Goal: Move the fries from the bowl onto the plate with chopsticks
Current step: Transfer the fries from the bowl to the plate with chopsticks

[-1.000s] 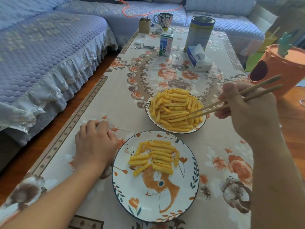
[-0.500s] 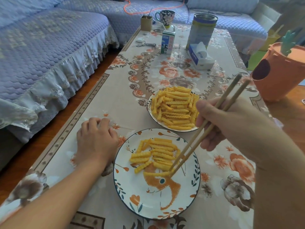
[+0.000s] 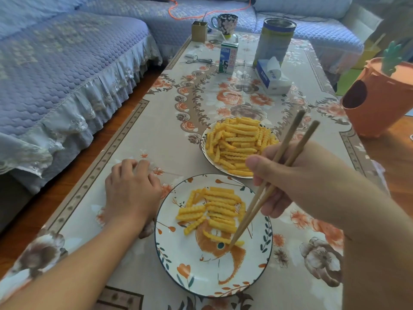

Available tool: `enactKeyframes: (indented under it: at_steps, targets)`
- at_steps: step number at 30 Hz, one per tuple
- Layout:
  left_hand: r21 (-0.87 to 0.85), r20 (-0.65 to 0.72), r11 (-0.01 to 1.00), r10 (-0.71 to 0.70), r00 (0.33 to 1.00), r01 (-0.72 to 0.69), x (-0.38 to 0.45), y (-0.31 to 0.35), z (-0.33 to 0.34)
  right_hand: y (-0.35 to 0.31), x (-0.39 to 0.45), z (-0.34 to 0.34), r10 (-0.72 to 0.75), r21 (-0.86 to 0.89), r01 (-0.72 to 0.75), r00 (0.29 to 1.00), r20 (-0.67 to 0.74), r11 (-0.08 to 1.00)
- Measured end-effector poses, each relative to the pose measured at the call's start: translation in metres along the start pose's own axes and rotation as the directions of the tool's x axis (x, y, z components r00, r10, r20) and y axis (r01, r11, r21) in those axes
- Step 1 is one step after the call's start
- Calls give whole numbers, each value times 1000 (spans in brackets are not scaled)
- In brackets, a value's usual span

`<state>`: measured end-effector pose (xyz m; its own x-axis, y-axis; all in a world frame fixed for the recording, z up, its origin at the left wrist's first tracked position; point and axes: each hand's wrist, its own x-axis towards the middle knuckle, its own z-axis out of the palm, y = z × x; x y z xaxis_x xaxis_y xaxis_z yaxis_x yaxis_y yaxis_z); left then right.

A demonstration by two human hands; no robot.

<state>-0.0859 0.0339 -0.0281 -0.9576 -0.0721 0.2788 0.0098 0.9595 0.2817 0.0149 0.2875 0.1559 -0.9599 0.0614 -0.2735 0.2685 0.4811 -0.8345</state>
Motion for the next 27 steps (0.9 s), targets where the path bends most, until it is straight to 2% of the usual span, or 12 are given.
enactKeyframes:
  at_steps: [3, 11, 18, 21, 27]
  targets:
    - [-2, 5, 1000, 1, 1000, -1, 0, 0, 0, 1, 7, 8, 24, -19, -23, 998, 56, 1000]
    - [10, 12, 1000, 9, 1000, -10, 0, 1, -2, 3, 11, 7, 24, -4, -24, 999, 41, 1000]
    - [15, -13, 1000, 20, 1000, -20, -1, 0, -1, 3, 17, 22, -85, 129, 79, 996, 40, 989]
    - [4, -8, 1000, 13, 1000, -13, -1, 0, 0, 4, 23, 33, -92, 136, 82, 993, 70, 987]
    - [0, -9, 1000, 9, 1000, -9, 0, 0, 1, 7, 24, 27, -105, 167, 96, 994, 42, 981]
